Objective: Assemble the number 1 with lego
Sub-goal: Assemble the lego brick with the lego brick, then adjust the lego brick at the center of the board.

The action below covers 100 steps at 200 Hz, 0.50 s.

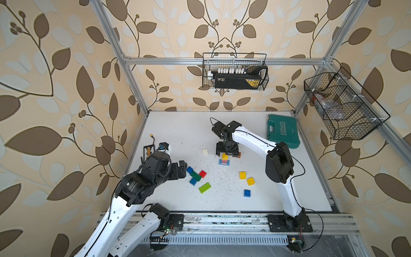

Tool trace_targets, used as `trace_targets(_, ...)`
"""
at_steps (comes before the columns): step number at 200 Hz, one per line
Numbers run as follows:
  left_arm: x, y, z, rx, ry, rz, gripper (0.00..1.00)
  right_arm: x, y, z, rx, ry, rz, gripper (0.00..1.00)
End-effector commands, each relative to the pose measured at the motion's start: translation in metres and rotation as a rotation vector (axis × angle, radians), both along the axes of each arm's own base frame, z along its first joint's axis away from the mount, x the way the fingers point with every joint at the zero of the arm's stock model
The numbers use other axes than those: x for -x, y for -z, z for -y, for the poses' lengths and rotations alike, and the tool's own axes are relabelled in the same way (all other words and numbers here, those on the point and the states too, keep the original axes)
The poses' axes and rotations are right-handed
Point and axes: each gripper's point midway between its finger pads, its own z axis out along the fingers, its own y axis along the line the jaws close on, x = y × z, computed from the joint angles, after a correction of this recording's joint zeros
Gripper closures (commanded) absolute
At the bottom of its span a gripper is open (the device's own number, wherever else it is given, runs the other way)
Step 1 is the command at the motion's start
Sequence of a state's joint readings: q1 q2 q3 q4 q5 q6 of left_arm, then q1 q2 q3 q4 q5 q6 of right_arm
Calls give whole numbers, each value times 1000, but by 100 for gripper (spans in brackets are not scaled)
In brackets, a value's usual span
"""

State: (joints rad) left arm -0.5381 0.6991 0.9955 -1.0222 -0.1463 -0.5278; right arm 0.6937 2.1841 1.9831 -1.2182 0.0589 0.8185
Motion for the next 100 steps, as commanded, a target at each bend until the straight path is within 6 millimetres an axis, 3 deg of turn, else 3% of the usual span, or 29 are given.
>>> trace_targets(1, -3, -2, 2, 0, 8, 16, 1, 0, -67, 7, -41, 6, 137, 15)
trace_targets(33, -5, 2, -1, -23, -15, -3, 1, 12, -104, 41, -37, 20, 295, 13)
trace_targets(41, -7, 4, -2, -32, -25, -11, 1, 17, -109, 55, -18, 29, 341, 7)
trace_targets(54, -9, 7, -1, -36, -30, -25, 1, 29, -107, 78, 17, 37, 400, 1)
trace_targets(86, -13, 5, 21, 83, 1, -20, 1, 56, -82, 147, 112, 210, 475, 1)
trace_targets(100, -17, 15, 41, 175, 26, -72, 1, 65, -67, 154, 109, 155, 454, 1)
